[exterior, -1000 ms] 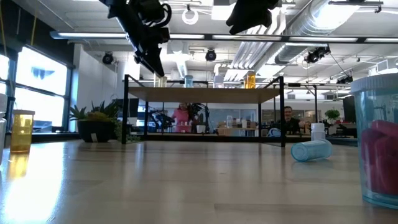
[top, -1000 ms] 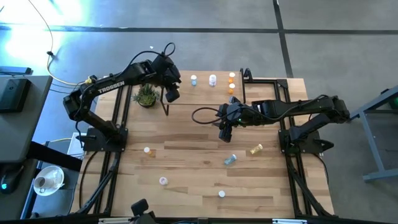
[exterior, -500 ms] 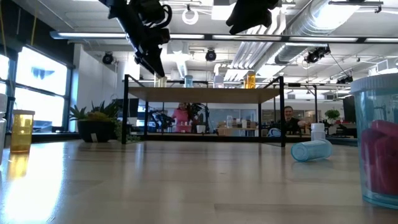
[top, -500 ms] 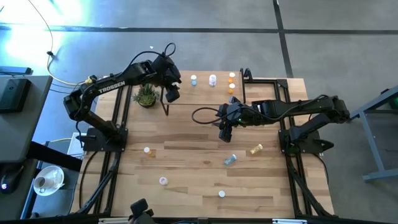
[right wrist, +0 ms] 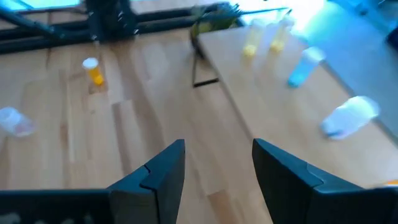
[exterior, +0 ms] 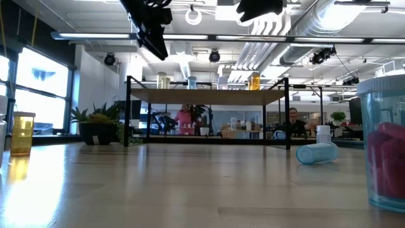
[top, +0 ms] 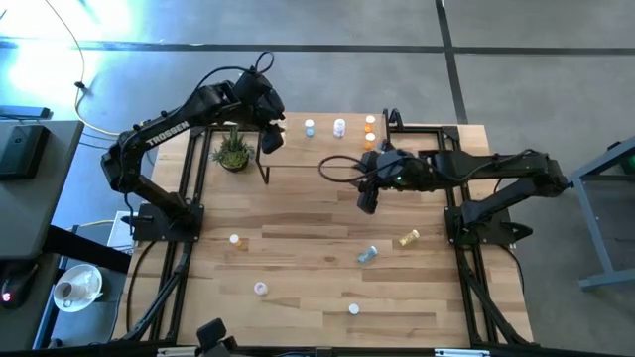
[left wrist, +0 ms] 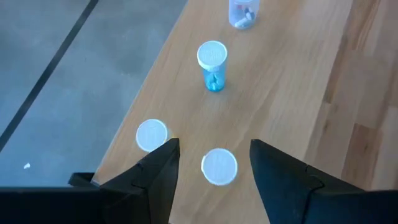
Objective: Pick and place medicine bottles onto shelf by color
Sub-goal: Put the right transparent pill bottle on the shelf
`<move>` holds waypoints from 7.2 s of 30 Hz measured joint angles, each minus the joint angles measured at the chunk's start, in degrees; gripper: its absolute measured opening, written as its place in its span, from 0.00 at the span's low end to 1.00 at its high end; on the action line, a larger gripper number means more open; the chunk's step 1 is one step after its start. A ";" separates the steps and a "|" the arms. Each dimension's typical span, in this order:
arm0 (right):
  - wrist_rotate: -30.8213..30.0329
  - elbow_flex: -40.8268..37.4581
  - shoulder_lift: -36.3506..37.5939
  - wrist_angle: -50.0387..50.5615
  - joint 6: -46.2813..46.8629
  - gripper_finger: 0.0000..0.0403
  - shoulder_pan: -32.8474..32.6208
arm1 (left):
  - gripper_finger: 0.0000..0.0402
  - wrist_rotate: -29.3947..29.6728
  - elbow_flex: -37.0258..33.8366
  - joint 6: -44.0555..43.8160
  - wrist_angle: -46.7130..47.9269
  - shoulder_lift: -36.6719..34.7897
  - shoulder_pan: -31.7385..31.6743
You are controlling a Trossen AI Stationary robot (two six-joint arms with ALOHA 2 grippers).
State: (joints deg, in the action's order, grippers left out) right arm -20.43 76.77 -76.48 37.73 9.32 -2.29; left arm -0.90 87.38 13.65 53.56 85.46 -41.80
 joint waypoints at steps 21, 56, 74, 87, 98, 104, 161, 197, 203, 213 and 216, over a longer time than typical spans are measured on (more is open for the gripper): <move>-13.15 0.09 12.53 8.69 1.61 0.44 1.99 | 0.46 -4.45 -19.56 -9.03 -9.10 -20.79 2.54; -21.68 -26.53 25.25 24.10 38.04 0.44 2.12 | 0.46 -2.99 -58.75 -19.24 -61.00 -32.69 36.34; -15.36 -26.68 25.26 24.20 41.67 0.60 17.82 | 0.46 -2.93 -60.38 -19.01 -62.41 -32.67 37.79; -5.62 -33.82 25.85 18.14 34.13 0.60 28.03 | 0.46 -2.95 -60.38 -19.02 -61.36 -32.67 39.20; -6.12 -38.35 26.20 9.76 34.32 0.60 30.21 | 0.46 -2.95 -60.38 -18.58 -61.05 -32.67 40.11; -8.64 -38.35 26.18 9.39 39.02 0.60 30.19 | 0.46 -2.95 -60.38 -18.43 -61.04 -32.67 40.11; 2.87 -46.33 12.02 -5.98 32.62 0.28 42.80 | 0.46 0.11 -60.38 -17.99 -58.95 -32.67 39.96; -7.67 -15.67 24.41 20.69 31.09 0.29 32.12 | 0.46 0.30 -60.38 -18.85 -57.70 -32.67 39.95; -9.93 -9.51 23.46 20.75 29.05 0.29 30.00 | 0.46 0.32 -60.38 -19.02 -57.64 -32.65 39.95; -10.60 0.75 14.52 19.86 22.58 0.29 28.79 | 0.46 0.32 -60.38 -19.33 -57.66 -32.67 39.95; -10.56 3.60 11.01 19.86 20.51 0.29 28.29 | 0.46 0.31 -60.38 -19.64 -57.66 -32.66 39.95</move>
State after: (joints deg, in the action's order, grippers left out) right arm -30.99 80.37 -65.47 57.58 29.83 26.00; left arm -0.59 27.00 -5.99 -4.10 52.80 -1.85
